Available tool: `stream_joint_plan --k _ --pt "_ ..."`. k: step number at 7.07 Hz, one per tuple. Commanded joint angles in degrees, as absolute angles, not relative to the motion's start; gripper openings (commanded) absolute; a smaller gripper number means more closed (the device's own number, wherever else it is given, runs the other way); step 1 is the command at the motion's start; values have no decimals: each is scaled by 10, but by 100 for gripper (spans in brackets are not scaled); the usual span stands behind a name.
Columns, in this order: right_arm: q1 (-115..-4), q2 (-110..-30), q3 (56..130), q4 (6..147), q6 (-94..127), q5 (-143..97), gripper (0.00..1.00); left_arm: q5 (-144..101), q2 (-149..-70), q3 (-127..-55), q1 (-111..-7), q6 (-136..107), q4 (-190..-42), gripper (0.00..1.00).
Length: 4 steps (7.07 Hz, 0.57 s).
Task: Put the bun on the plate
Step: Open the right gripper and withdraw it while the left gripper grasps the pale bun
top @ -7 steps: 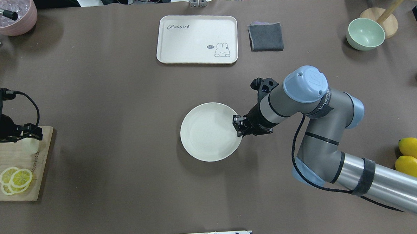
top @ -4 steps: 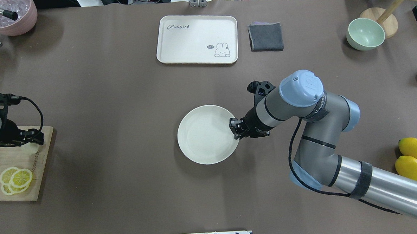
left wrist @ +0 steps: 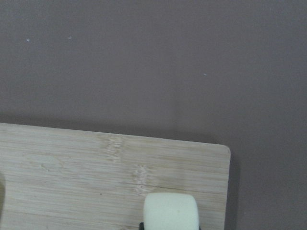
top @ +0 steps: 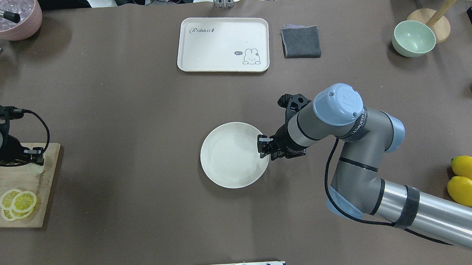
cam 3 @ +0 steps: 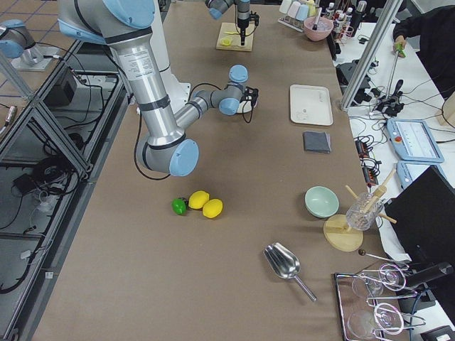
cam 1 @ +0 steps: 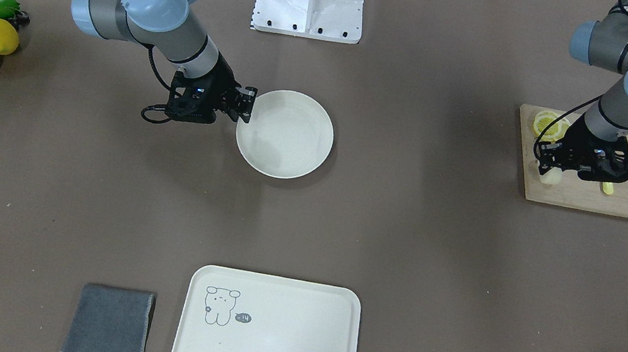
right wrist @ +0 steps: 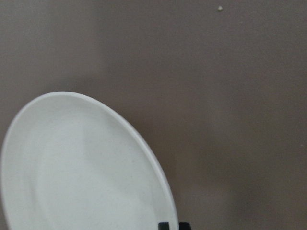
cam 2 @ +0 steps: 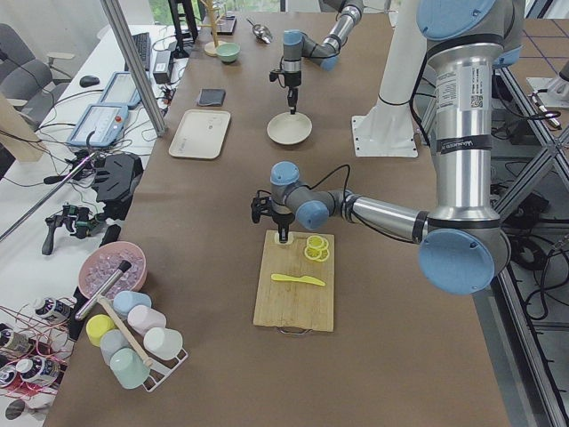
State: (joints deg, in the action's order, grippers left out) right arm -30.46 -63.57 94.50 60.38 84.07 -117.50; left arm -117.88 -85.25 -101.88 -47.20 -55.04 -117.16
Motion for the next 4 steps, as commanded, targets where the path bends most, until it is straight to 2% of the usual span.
stream_joint_plan --k 1,3,4 --pt "-306 -641 970 606 845 -1165 100 -1182 -853 -1028 -473 -551 -1172 22" --pt "-389 -677 1003 617 792 -1216 100 -1247 -867 -1099 -492 -563 -1138 22" --pt "-429 -713 1017 617 725 -1244 100 -1261 -919 -1099 -500 -610 -1121 22"
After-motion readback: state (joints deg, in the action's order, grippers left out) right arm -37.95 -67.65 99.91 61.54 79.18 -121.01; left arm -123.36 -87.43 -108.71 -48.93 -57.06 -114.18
